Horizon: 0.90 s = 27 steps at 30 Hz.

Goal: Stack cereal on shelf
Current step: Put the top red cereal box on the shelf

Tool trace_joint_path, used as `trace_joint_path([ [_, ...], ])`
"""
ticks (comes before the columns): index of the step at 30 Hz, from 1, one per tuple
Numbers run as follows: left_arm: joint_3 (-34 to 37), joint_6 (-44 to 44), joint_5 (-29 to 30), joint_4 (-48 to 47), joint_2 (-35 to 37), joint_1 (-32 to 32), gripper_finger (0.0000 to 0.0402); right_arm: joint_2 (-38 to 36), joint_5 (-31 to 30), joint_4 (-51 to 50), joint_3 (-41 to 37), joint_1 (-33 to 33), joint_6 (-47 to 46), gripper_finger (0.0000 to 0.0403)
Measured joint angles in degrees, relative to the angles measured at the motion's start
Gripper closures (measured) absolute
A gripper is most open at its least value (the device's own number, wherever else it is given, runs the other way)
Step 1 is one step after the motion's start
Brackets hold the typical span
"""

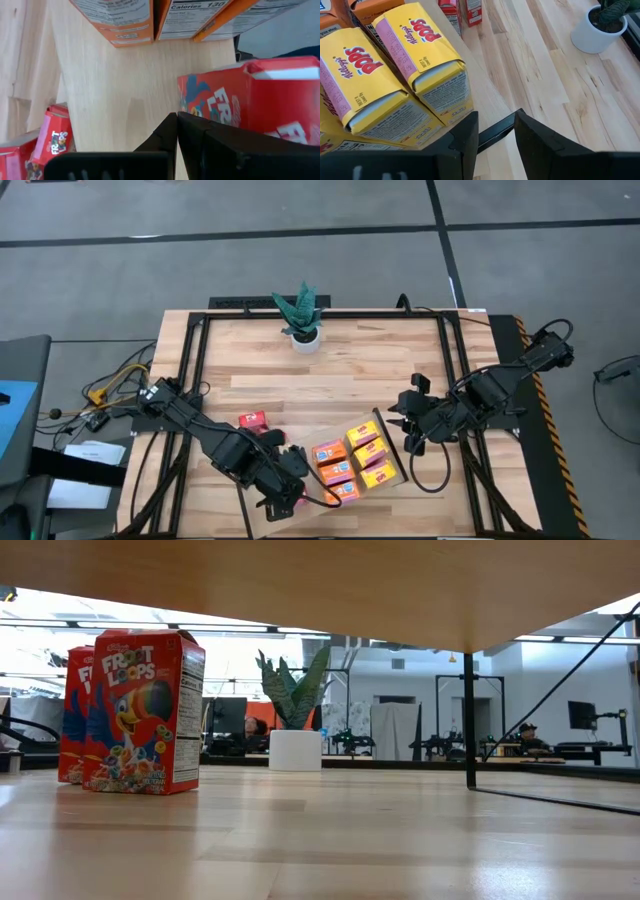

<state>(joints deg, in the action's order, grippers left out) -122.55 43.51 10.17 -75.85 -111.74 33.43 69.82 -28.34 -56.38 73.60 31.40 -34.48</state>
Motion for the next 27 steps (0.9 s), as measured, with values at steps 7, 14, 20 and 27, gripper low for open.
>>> trace_joint_path([
  [7,1.8,-0.8,-0.1,0.5,-0.1,-0.2,0.0401,0.0,0.0,0.0,0.0,0.0,0.0,0.0248],
  [14,2.8,0.2,-0.8,1.0,-0.1,-0.3,0.0401,0.0,0.0,0.0,0.0,0.0,0.0,0.0258],
  [20,2.8,0.5,-3.0,3.3,-0.1,-0.3,0.0401,0.0,0.0,0.0,0.0,0.0,0.0,0.0264],
  [27,2.8,1.3,-3.0,4.0,-0.1,-0.4,0.0401,0.0,0.0,0.0,0.0,0.0,0.0,0.0259],
])
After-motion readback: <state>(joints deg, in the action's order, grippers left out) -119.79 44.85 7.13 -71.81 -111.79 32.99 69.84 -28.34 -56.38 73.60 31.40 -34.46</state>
